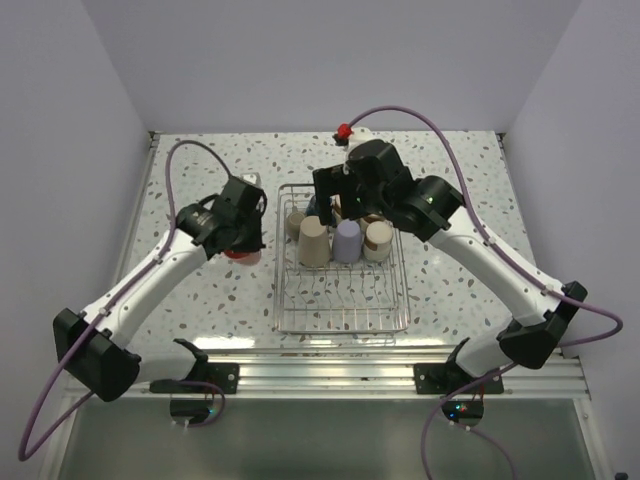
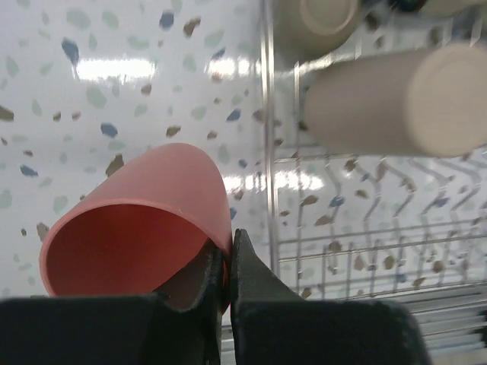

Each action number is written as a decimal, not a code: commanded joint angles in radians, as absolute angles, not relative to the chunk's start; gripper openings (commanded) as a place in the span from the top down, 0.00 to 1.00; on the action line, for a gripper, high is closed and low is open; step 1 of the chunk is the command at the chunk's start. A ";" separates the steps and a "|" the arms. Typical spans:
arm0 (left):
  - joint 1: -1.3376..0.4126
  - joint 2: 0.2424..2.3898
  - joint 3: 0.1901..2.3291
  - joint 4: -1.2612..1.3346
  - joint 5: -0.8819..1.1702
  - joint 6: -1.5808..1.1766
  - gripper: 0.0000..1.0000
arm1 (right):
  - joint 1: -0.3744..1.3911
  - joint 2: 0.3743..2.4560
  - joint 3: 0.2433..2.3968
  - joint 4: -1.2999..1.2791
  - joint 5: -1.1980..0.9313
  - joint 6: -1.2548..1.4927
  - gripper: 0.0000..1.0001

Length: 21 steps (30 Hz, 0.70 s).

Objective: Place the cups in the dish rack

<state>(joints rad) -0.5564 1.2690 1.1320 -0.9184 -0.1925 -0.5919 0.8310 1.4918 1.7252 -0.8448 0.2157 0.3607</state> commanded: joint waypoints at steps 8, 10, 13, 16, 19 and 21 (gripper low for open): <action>-0.500 1.160 1.433 -0.708 0.067 -0.528 1.00 | 0.769 1.330 1.576 -0.521 -0.139 0.547 0.01; -0.486 1.134 1.416 -0.615 0.149 -0.548 1.00 | 0.735 1.304 1.519 -0.435 -0.257 0.628 0.01; -0.448 1.075 1.352 -0.493 0.260 -0.594 1.00 | 0.657 1.247 1.424 -0.247 -0.378 0.759 0.01; -0.385 1.003 1.257 -0.316 0.411 -0.701 1.00 | 0.608 1.220 1.358 -0.112 -0.440 0.848 0.01; -0.345 0.951 1.180 -0.145 0.512 -0.793 1.00 | 0.598 1.207 1.319 -0.037 -0.460 0.899 0.01; -0.339 0.937 1.151 -0.051 0.552 -0.824 1.00 | 0.595 1.197 1.283 0.033 -0.474 0.932 0.01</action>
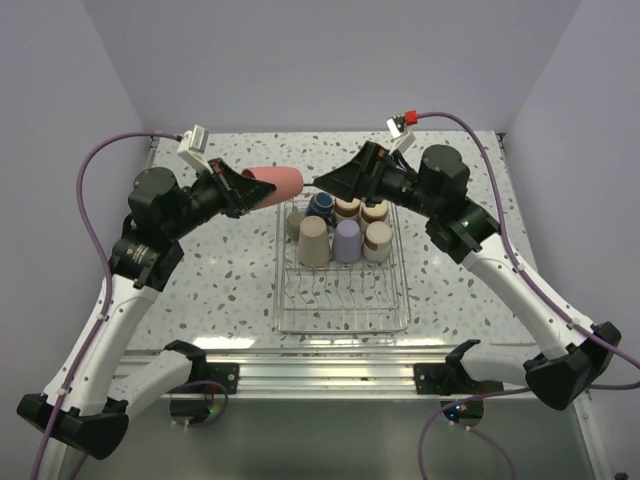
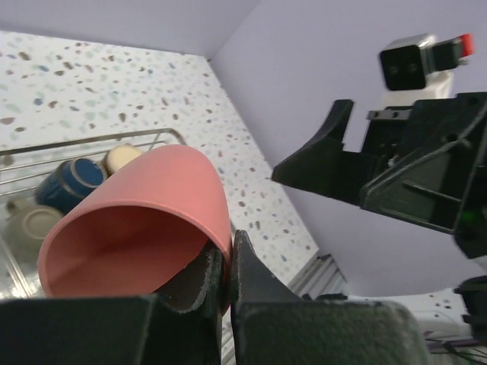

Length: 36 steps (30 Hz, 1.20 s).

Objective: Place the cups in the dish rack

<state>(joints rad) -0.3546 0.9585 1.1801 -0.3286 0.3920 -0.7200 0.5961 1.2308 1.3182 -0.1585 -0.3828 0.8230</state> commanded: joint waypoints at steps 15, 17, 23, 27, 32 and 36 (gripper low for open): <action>-0.339 0.965 1.123 0.216 0.676 -0.963 1.00 | 0.545 1.130 1.092 0.347 -0.440 1.172 0.01; -0.339 0.974 1.120 0.224 0.684 -0.973 1.00 | 0.543 1.140 1.089 0.396 -0.440 1.193 0.01; -0.341 0.985 1.083 0.308 0.693 -1.029 1.00 | 0.546 1.175 1.094 0.463 -0.450 1.232 0.01; -0.339 0.997 1.069 0.363 0.695 -1.066 1.00 | 0.546 1.201 1.118 0.471 -0.457 1.243 0.01; -0.342 1.020 1.066 0.402 0.709 -1.083 1.00 | 0.551 1.221 1.127 0.480 -0.456 1.249 0.01; -0.344 1.029 1.049 0.443 0.704 -1.106 1.00 | 0.566 1.232 1.134 0.480 -0.459 1.241 0.02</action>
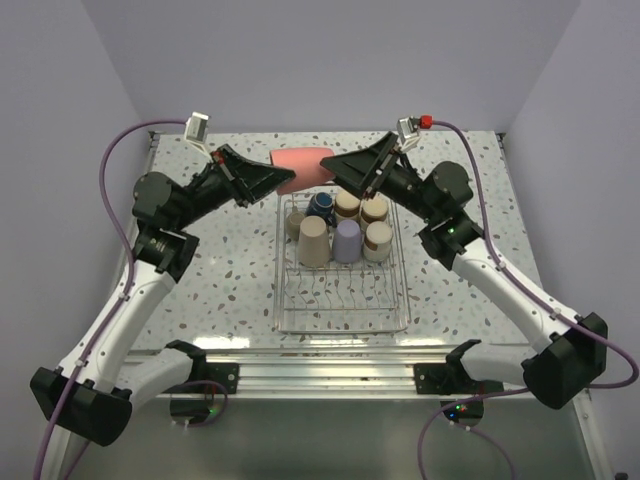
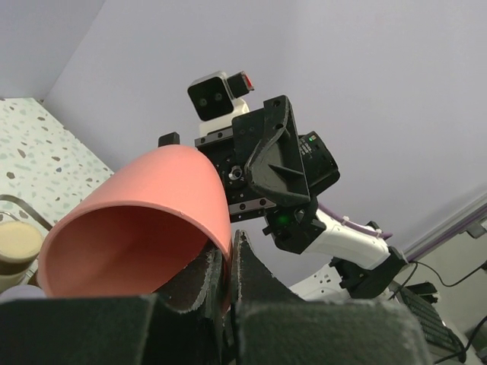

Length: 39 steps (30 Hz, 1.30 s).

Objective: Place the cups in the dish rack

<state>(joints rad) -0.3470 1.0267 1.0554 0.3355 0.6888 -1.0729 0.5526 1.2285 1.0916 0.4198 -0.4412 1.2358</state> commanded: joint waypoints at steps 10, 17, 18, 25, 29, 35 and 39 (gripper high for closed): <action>-0.368 1.045 1.019 0.448 0.704 -1.111 1.00 | 0.574 1.253 1.146 0.506 -0.446 1.262 0.09; -0.380 1.042 0.996 0.433 0.704 -1.103 1.00 | 0.575 1.262 1.144 0.534 -0.462 1.276 0.37; -0.380 1.042 0.996 0.425 0.707 -1.100 1.00 | 0.575 1.261 1.141 0.531 -0.462 1.273 0.48; -0.382 1.023 0.996 0.313 0.706 -1.026 0.94 | 0.577 1.229 1.144 0.436 -0.448 1.218 0.84; -0.380 1.006 0.988 0.233 0.709 -0.985 0.90 | 0.575 1.210 1.152 0.382 -0.439 1.189 0.91; -0.382 0.983 0.992 0.137 0.697 -0.924 0.75 | 0.575 1.166 1.175 0.243 -0.402 1.102 0.98; -0.382 0.974 1.017 0.037 0.654 -0.850 0.54 | 0.574 1.141 1.204 0.121 -0.371 0.999 0.98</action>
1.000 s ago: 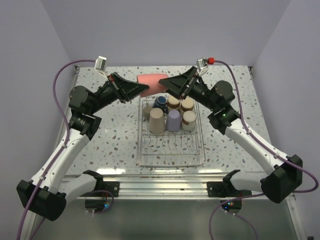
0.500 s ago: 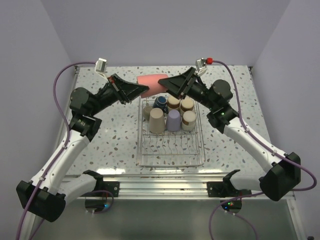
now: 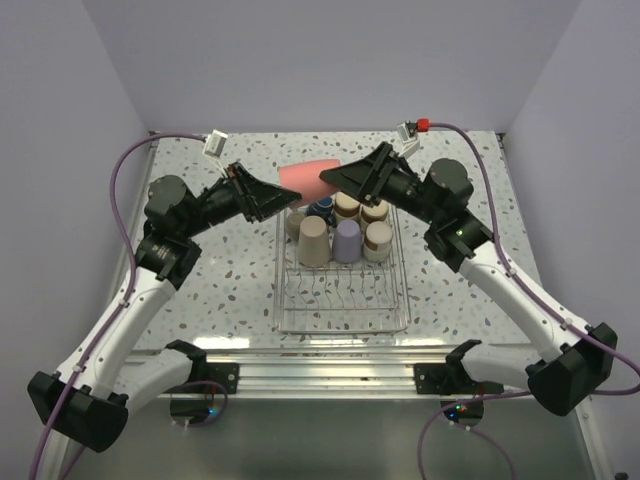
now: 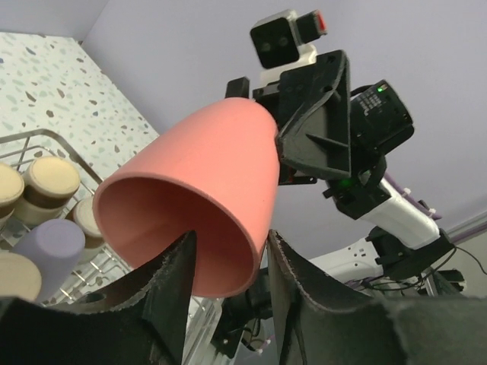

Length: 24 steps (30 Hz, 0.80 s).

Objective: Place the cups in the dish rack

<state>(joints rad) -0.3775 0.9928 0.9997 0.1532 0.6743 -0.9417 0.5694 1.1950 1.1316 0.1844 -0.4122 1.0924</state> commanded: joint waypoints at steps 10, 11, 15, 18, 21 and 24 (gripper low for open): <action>-0.382 0.965 1.074 -0.303 0.462 -0.677 0.28 | 0.574 1.066 1.264 -0.264 -0.270 0.747 1.00; -0.382 0.966 1.081 -0.340 0.393 -0.661 0.28 | 0.575 1.057 1.270 -0.314 -0.255 0.715 1.00; -0.382 0.977 1.126 -0.478 0.264 -0.588 0.25 | 0.597 0.945 1.221 -0.491 -0.157 0.562 1.00; -0.382 0.983 1.137 -0.535 0.193 -0.558 0.25 | 0.650 0.905 1.184 -0.621 -0.083 0.505 1.00; -0.382 0.991 1.140 -0.561 0.160 -0.546 0.25 | 0.744 0.867 1.141 -0.739 0.021 0.488 1.00; -0.382 1.006 1.138 -0.560 0.153 -0.548 0.25 | 0.782 0.844 1.086 -0.814 0.043 0.508 1.00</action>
<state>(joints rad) -0.3820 0.9943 1.0996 -0.5213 0.2115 -0.5896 0.7502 0.8406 1.1316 -0.6712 -0.0517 0.5438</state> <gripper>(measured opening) 0.750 0.657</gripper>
